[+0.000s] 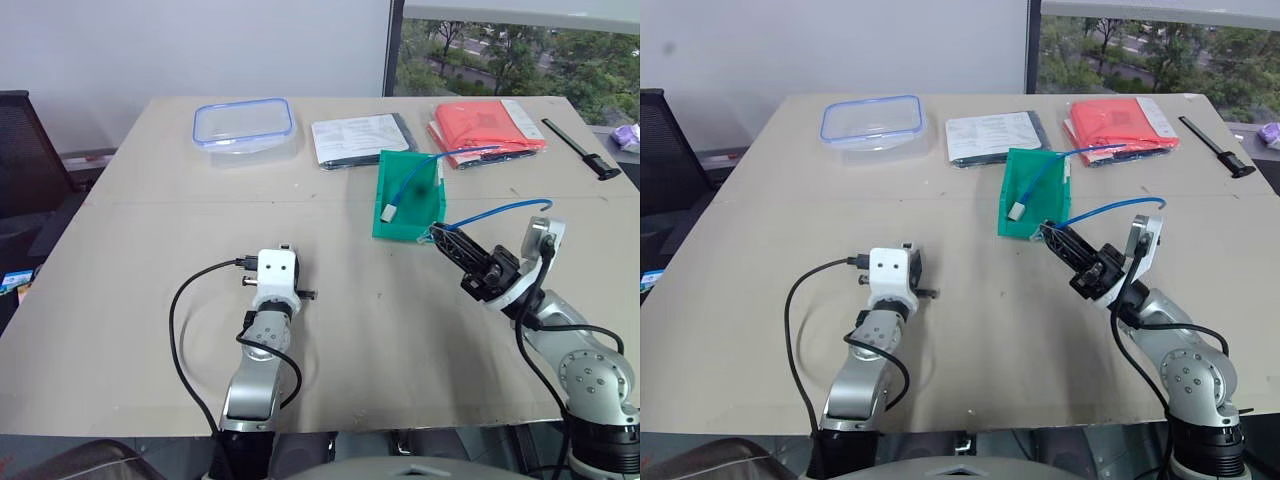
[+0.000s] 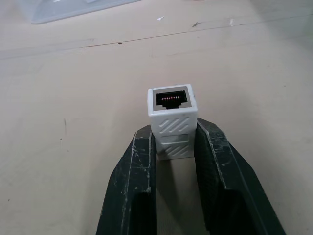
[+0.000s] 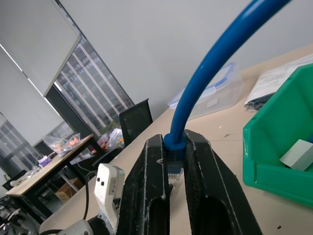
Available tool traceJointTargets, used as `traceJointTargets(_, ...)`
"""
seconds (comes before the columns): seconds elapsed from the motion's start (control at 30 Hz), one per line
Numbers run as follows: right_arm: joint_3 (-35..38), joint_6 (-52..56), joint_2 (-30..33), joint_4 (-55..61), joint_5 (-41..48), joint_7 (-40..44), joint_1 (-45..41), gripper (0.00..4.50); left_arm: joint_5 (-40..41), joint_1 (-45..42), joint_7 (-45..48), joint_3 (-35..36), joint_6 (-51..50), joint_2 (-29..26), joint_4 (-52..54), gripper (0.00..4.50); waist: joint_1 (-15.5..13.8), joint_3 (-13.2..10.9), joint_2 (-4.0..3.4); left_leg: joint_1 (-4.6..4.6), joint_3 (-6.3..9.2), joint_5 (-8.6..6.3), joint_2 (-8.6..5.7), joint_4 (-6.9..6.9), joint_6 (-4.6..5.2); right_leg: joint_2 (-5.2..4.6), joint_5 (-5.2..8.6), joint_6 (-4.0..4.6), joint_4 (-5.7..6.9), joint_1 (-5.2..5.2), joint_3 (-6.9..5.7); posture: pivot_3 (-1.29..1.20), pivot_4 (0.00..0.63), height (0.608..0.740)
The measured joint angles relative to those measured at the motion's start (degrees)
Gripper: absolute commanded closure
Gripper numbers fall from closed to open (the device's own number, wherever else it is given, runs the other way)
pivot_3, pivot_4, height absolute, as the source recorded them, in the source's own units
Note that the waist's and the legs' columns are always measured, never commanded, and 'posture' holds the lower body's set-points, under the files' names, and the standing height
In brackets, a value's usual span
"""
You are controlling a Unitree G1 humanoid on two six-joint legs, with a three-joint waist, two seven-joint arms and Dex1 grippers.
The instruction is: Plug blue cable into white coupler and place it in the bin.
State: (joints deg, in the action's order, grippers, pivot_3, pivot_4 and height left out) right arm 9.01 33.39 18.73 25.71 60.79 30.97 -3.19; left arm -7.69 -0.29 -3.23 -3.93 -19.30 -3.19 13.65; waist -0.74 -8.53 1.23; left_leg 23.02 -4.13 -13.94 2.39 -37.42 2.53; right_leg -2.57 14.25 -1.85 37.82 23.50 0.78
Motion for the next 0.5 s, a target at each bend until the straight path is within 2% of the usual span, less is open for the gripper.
traceJointTargets(0.1, -0.1, 0.0, 0.0, 0.0, -0.2, 0.0, -0.2, 4.50, 1.4, 0.0, 5.1, -0.6, 3.0, -3.4, -1.0, 4.02, 0.0, 0.0, -0.01, -0.02, 0.00, 0.00, 0.01, 0.01, 0.00, 0.00, 0.01, 0.04, 0.03, 0.01, 0.00, 0.00, 0.150, 0.737)
traceJointTargets(0.27, -3.0, -0.3, 0.4, 0.0, -3.4, 1.6, -3.2, 4.50, 10.9, -3.1, 26.5, -2.8, 9.7, -12.2, -5.7, 4.02, 0.0, 0.0, -0.03, 0.15, -0.03, 0.00, 0.03, 0.01, 0.00, -0.14, 0.01, 0.08, -0.16, 0.07, -0.07, 0.00, 0.150, 0.737)
traceJointTargets(0.37, -7.1, -0.8, 3.7, 0.0, -8.2, 5.6, -4.9, 4.50, 16.8, -8.1, 40.7, -6.0, 10.6, -15.2, -9.4, 4.02, 0.0, 0.0, -0.02, 0.70, -0.01, 0.01, -0.05, -0.07, 0.01, -0.12, 0.01, 0.05, -0.34, 0.46, -0.22, 0.00, 0.150, 0.737)
traceJointTargets(0.5, -13.4, -3.6, 10.1, -2.5, -17.0, 14.8, -7.8, 4.50, 21.0, -17.8, 59.1, -8.8, 13.3, -19.6, -17.0, 4.02, 0.0, 0.0, -0.01, 0.79, 0.04, -0.04, -0.11, -0.05, 0.10, -0.03, -0.09, -0.18, -0.46, 0.49, -0.35, 0.00, 0.150, 0.737)
